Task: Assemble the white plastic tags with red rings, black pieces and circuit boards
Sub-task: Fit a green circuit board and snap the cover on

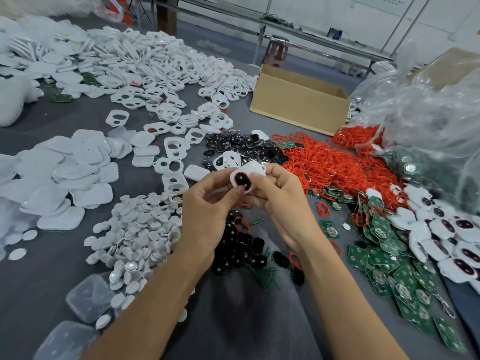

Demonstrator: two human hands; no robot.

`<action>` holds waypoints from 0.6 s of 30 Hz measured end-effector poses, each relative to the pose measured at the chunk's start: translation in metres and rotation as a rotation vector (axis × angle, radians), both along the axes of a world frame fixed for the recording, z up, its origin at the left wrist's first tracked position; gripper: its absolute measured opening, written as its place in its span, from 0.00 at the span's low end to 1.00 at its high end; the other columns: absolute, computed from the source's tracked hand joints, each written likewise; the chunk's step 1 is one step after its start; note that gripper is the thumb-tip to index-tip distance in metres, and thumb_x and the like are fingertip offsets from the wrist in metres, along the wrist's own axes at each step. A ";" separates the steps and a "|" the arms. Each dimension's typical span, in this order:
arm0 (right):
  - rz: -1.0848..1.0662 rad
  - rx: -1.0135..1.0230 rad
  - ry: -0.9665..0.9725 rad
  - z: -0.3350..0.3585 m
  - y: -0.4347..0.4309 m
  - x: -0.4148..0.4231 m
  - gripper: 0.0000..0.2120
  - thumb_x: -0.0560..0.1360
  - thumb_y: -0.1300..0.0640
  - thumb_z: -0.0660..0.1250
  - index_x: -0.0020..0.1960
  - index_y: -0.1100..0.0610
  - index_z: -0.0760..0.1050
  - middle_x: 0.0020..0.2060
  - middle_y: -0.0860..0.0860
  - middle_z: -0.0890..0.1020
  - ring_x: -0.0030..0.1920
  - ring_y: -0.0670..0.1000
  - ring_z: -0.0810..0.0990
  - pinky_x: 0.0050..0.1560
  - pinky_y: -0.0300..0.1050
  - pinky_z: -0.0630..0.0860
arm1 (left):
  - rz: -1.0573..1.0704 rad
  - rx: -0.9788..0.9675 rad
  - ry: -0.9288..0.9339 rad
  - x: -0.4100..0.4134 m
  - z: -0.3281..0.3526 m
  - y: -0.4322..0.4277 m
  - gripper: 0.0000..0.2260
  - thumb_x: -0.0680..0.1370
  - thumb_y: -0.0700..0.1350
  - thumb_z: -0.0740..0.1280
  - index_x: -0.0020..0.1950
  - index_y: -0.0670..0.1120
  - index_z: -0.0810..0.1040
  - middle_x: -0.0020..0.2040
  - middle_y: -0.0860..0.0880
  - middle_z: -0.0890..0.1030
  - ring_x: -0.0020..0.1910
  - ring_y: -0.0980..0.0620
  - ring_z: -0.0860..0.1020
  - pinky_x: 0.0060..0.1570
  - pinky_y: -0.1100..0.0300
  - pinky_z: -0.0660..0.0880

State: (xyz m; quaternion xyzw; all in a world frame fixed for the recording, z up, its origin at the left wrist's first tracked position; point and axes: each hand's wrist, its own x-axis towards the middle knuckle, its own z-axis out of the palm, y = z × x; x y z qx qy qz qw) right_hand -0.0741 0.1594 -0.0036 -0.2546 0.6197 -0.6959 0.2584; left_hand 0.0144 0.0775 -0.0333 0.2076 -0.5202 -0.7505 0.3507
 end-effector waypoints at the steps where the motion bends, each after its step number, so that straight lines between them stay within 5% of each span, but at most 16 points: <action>1: 0.005 0.008 0.026 0.000 0.001 -0.002 0.01 0.77 0.67 0.64 0.48 0.63 0.74 0.36 0.54 0.84 0.38 0.52 0.83 0.44 0.46 0.82 | 0.022 -0.004 0.004 0.000 -0.001 -0.001 0.13 0.74 0.33 0.71 0.56 0.44 0.82 0.48 0.45 0.86 0.49 0.40 0.84 0.53 0.50 0.81; 4: 0.003 0.089 0.178 0.000 0.005 -0.007 0.07 0.75 0.68 0.67 0.41 0.58 0.76 0.24 0.43 0.78 0.28 0.41 0.76 0.38 0.35 0.74 | 0.099 -0.023 0.024 0.000 -0.001 -0.002 0.13 0.74 0.34 0.72 0.54 0.50 0.83 0.45 0.49 0.86 0.47 0.52 0.84 0.46 0.64 0.79; 10: 0.027 0.067 0.062 0.002 0.005 -0.002 0.05 0.72 0.71 0.68 0.48 0.71 0.76 0.37 0.62 0.84 0.36 0.58 0.83 0.45 0.53 0.82 | 0.105 0.048 0.103 0.001 0.001 -0.003 0.16 0.74 0.32 0.71 0.55 0.51 0.81 0.49 0.50 0.86 0.52 0.52 0.84 0.52 0.60 0.79; 18: -0.007 0.021 0.012 -0.002 0.002 0.000 0.07 0.73 0.70 0.68 0.50 0.73 0.76 0.38 0.65 0.83 0.39 0.62 0.83 0.47 0.56 0.82 | 0.055 0.055 0.134 0.000 0.002 -0.003 0.18 0.73 0.29 0.70 0.59 0.45 0.79 0.50 0.51 0.86 0.52 0.55 0.84 0.47 0.68 0.78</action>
